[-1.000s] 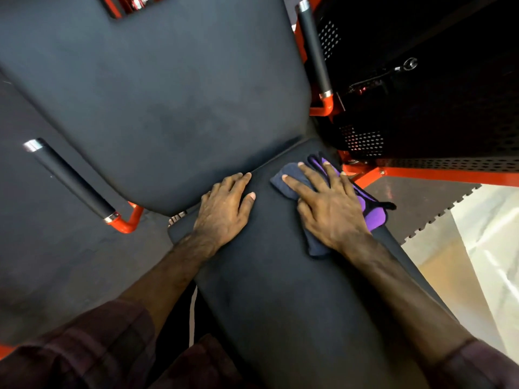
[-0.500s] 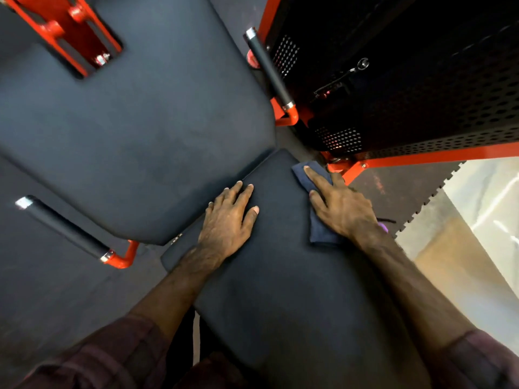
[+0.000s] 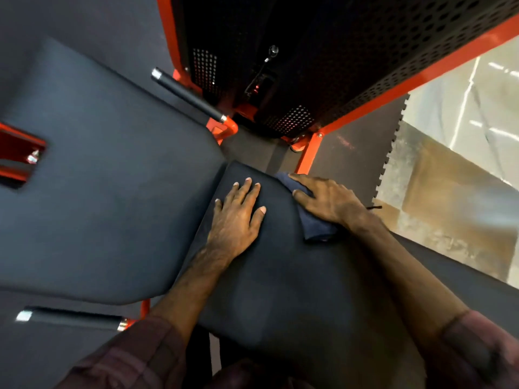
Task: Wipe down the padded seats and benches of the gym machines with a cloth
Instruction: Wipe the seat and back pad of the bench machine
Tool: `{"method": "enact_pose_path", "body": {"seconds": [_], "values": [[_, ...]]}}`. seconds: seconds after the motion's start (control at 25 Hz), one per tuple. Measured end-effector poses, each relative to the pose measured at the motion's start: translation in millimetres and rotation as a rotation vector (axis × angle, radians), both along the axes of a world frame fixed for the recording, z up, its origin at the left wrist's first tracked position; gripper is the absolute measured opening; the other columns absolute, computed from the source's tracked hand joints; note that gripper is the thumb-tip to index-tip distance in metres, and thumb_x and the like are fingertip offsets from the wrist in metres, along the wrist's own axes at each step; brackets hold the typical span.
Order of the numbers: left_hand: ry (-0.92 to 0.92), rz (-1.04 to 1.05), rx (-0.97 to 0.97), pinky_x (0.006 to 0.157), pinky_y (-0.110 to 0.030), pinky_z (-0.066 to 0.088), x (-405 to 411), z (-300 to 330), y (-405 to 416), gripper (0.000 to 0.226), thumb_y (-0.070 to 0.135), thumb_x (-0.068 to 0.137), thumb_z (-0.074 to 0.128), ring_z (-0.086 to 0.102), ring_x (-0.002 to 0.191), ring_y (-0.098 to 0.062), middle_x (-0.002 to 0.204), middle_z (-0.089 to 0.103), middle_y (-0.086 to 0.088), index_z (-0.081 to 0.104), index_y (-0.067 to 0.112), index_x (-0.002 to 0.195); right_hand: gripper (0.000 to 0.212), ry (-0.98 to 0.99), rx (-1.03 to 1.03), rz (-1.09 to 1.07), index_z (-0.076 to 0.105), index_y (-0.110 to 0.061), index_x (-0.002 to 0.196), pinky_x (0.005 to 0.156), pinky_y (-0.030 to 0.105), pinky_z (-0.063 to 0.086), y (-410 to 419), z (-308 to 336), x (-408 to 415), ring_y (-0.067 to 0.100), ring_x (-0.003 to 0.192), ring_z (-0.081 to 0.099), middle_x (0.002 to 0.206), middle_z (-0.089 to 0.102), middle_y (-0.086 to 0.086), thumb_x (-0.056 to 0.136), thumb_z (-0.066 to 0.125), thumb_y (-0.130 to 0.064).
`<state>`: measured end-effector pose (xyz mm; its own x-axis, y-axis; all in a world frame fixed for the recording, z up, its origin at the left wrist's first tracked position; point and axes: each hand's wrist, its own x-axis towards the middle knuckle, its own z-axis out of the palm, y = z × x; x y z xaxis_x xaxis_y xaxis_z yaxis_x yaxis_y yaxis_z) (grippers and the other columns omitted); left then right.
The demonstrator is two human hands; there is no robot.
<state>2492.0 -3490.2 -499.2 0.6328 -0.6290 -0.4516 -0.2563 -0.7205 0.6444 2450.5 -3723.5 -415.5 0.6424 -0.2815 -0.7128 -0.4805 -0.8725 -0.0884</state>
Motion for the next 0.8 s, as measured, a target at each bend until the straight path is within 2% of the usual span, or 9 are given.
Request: {"method": "enact_pose_path", "body": {"seconds": [0.16, 0.32, 0.44, 0.52, 0.68, 0.8], "values": [[-0.011, -0.136, -0.039, 0.126, -0.064, 0.018, 12, 6, -19, 0.063, 0.045, 0.111, 0.04, 0.008, 0.163, -0.02, 0.176, 0.012, 0.005, 0.023, 0.025, 0.167, 0.054, 0.07, -0.04, -0.03, 0.038, -0.044, 0.156, 0.109, 0.052, 0.043, 25, -20, 32, 0.037, 0.135, 0.055, 0.154, 0.055, 0.008, 0.104, 0.036, -0.057], [-0.018, -0.203, -0.023, 0.125, -0.065, 0.02, 19, 5, -21, 0.063, 0.047, 0.11, 0.041, 0.008, 0.163, -0.02, 0.176, 0.013, 0.003, 0.026, 0.023, 0.167, 0.056, 0.038, -0.019, -0.05, 0.03, -0.053, 0.158, 0.108, 0.053, 0.044, 18, 10, 7, 0.033, 0.137, 0.055, 0.157, 0.051, 0.0, 0.103, 0.039, -0.061], [-0.016, -0.281, -0.034, 0.126, -0.065, 0.017, 19, 23, -32, 0.062, 0.047, 0.111, 0.039, 0.005, 0.163, -0.017, 0.177, 0.011, 0.006, 0.025, 0.025, 0.167, 0.052, 0.031, -0.17, -0.113, 0.036, -0.053, 0.153, 0.103, 0.051, 0.048, -4, 53, -44, 0.031, 0.132, 0.06, 0.153, 0.056, -0.004, 0.102, 0.037, -0.064], [-0.023, -0.342, -0.049, 0.127, -0.064, 0.016, 16, 34, -43, 0.062, 0.046, 0.111, 0.039, 0.005, 0.163, -0.016, 0.176, 0.012, 0.006, 0.023, 0.024, 0.167, 0.05, 0.024, -0.273, -0.127, 0.044, -0.048, 0.15, 0.098, 0.048, 0.049, 1, 57, -46, 0.032, 0.127, 0.063, 0.149, 0.059, -0.003, 0.103, 0.036, -0.063], [-0.022, -0.38, -0.054, 0.127, -0.064, 0.016, 9, 43, -58, 0.064, 0.045, 0.111, 0.04, 0.009, 0.163, -0.017, 0.176, 0.017, 0.002, 0.024, 0.019, 0.167, 0.052, 0.019, -0.197, -0.102, 0.043, -0.042, 0.153, 0.094, 0.046, 0.049, 22, 41, -17, 0.033, 0.125, 0.063, 0.146, 0.061, 0.003, 0.104, 0.037, -0.058], [-0.039, -0.393, -0.038, 0.126, -0.065, 0.016, 9, 44, -58, 0.064, 0.047, 0.11, 0.041, 0.009, 0.162, -0.015, 0.175, 0.018, 0.004, 0.025, 0.022, 0.167, 0.053, 0.01, -0.195, -0.107, 0.041, -0.048, 0.153, 0.095, 0.045, 0.048, 6, 72, -43, 0.032, 0.128, 0.062, 0.149, 0.058, -0.001, 0.101, 0.039, -0.061]]}}
